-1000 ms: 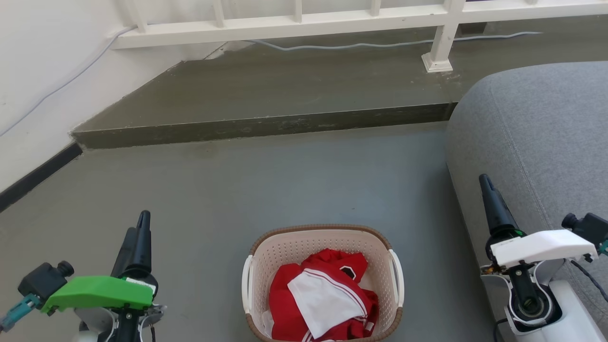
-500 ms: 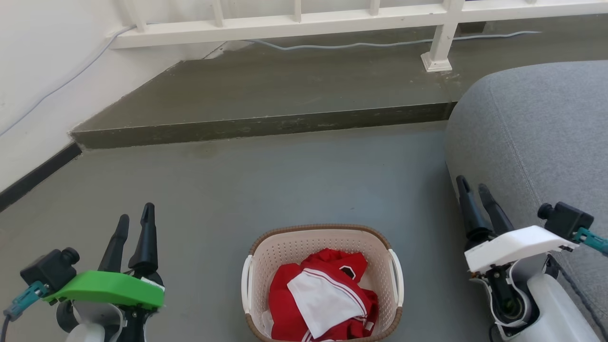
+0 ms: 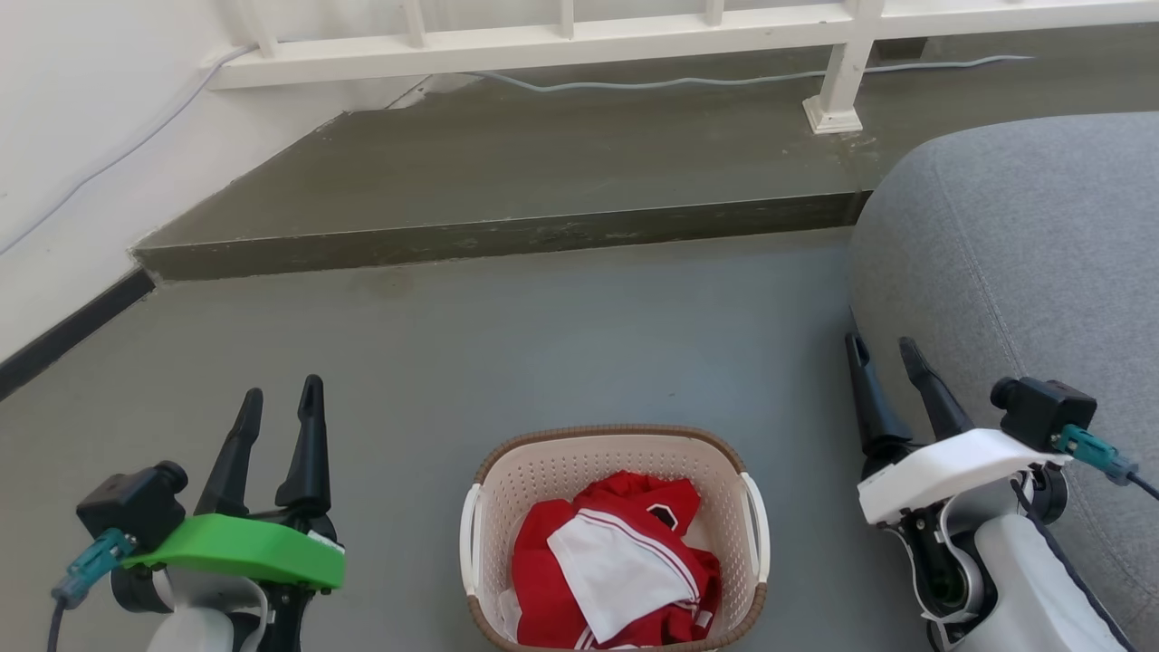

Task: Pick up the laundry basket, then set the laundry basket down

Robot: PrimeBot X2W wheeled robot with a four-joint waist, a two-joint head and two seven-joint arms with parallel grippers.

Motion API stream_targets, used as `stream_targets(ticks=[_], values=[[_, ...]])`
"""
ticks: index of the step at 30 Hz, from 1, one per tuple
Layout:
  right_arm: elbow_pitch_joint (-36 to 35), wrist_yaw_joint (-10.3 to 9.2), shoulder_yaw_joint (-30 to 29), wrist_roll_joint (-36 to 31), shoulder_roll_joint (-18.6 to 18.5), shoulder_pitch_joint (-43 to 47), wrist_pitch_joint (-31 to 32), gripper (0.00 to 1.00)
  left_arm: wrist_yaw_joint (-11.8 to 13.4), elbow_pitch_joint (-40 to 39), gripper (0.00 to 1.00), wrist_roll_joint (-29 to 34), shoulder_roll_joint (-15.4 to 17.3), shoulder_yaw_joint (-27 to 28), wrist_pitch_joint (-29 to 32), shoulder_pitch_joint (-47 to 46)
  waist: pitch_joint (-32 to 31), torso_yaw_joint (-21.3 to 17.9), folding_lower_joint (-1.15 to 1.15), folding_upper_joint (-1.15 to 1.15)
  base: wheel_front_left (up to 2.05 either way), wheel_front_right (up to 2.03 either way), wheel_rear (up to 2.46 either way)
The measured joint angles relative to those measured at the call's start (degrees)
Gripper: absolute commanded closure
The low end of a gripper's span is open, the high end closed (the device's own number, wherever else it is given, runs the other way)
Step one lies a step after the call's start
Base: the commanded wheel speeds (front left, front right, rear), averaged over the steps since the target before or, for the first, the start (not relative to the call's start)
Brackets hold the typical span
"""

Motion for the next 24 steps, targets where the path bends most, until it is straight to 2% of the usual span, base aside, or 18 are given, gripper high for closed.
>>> stream_targets(ticks=[12, 24], values=[[0.3, -0.87, 2.1, -8.7, 0.1, -0.5, -2.3, 0.00, -0.1, -1.4, 0.00, 8.8, -0.2, -0.9, -2.5, 0.0, 0.2, 0.0, 0.00, 0.00, 0.00, 0.00, 0.00], [0.4, -1.25, 1.9, -10.9, 0.5, -1.2, -2.9, 0.00, -0.1, -1.8, 0.00, 10.4, -0.6, -1.3, -3.0, 0.0, 0.2, -0.1, 0.00, 0.00, 0.00, 0.00, 0.00]])
